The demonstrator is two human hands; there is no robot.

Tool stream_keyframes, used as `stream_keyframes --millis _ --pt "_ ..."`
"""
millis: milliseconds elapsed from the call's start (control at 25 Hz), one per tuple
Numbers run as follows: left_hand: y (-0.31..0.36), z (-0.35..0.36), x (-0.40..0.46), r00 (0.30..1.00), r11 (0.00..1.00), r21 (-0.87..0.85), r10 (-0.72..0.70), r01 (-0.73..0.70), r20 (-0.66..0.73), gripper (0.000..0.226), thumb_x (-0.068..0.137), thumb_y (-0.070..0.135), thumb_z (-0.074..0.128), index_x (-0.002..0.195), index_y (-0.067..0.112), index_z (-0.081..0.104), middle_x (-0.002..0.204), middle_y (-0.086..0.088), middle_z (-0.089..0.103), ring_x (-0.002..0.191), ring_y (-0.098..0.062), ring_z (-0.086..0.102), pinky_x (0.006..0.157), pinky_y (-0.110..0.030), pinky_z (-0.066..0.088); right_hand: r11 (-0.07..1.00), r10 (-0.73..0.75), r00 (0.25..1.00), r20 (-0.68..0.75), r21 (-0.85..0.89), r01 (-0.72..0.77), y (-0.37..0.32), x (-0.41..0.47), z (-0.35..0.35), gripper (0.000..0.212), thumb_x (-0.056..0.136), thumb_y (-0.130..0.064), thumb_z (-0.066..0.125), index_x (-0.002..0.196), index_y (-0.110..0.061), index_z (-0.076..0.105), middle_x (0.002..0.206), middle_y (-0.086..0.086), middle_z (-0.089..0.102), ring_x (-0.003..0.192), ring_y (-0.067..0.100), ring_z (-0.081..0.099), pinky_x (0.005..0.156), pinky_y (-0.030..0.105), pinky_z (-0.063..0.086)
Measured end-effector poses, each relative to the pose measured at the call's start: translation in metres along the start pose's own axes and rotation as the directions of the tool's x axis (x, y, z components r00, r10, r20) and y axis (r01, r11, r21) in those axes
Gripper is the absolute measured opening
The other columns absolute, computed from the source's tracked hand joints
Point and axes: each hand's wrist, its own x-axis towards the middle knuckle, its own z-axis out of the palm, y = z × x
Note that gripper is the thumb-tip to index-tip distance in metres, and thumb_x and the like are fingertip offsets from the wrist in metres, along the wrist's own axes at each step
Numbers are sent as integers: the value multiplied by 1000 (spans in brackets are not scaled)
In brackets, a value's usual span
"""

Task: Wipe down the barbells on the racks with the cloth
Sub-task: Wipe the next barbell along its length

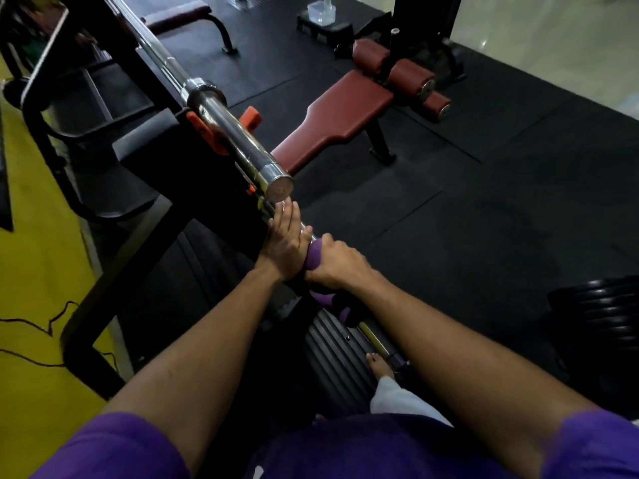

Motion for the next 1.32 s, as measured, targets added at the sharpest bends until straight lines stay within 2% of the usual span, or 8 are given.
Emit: stream_keyframes --millis 280,480,680,840,960,1120,1200,1320 --pt "9 -3 -5 997 995 -99 -19 12 -74 73 104 41 13 155 -10 15 166 -27 7 155 -38 0 123 -50 8 994 107 991 78 -4 -107 79 -117 21 83 67 -64 67 135 -30 32 128 -1 54 106 26 63 90 46 54" --pt "6 -5 -7 996 997 2 72 -72 -45 72 108 38 5 150 -16 26 160 -35 19 152 -48 10 123 -53 7 999 36 998 54 -30 -34 56 -80 10 71 68 -57 74 122 -26 39 120 3 59 102 27 63 86 42 54" --pt "0 -20 -1 972 971 85 228 -224 -49 58 106 26 28 146 -16 38 155 -35 32 147 -47 29 117 -61 30 999 -1 998 58 35 -1 24 -20 3 74 69 -55 78 123 -23 40 116 5 59 96 26 62 85 43 55" --pt "4 -21 -5 979 980 18 196 -196 -49 56 105 23 32 144 -17 40 153 -35 36 145 -47 34 117 -59 31 992 18 996 86 123 -28 52 -55 9 76 63 -57 75 123 -29 38 115 2 61 96 25 63 85 45 56" --pt "4 -21 -6 976 979 -16 203 -205 -74 56 105 22 31 144 -16 39 153 -35 36 145 -46 33 119 -58 27 968 6 982 191 245 -53 93 -98 14 72 65 -55 78 124 -34 42 109 -5 63 93 16 65 84 40 57" --pt "3 -19 -5 967 970 -7 243 -244 -77 57 105 25 33 143 -17 41 152 -35 37 145 -46 34 118 -58 29 836 -138 937 320 545 -63 139 -95 18 64 66 -62 77 121 -36 55 114 -8 65 104 6 62 102 36 49" --pt "-8 -23 3 962 964 -5 264 -265 -72 63 105 33 32 146 -15 39 155 -33 33 147 -43 30 122 -53 24 666 -159 927 339 730 -153 142 -81 22 65 66 -60 73 120 -29 57 116 -3 63 106 8 59 106 29 44" --pt "-30 -37 23 986 984 -59 165 -166 -18 77 106 50 18 152 -10 32 159 -31 27 151 -40 24 124 -52 21 340 -156 910 385 885 -317 132 -45 22 50 80 -52 71 112 -14 64 105 17 64 100 29 59 101 44 44"
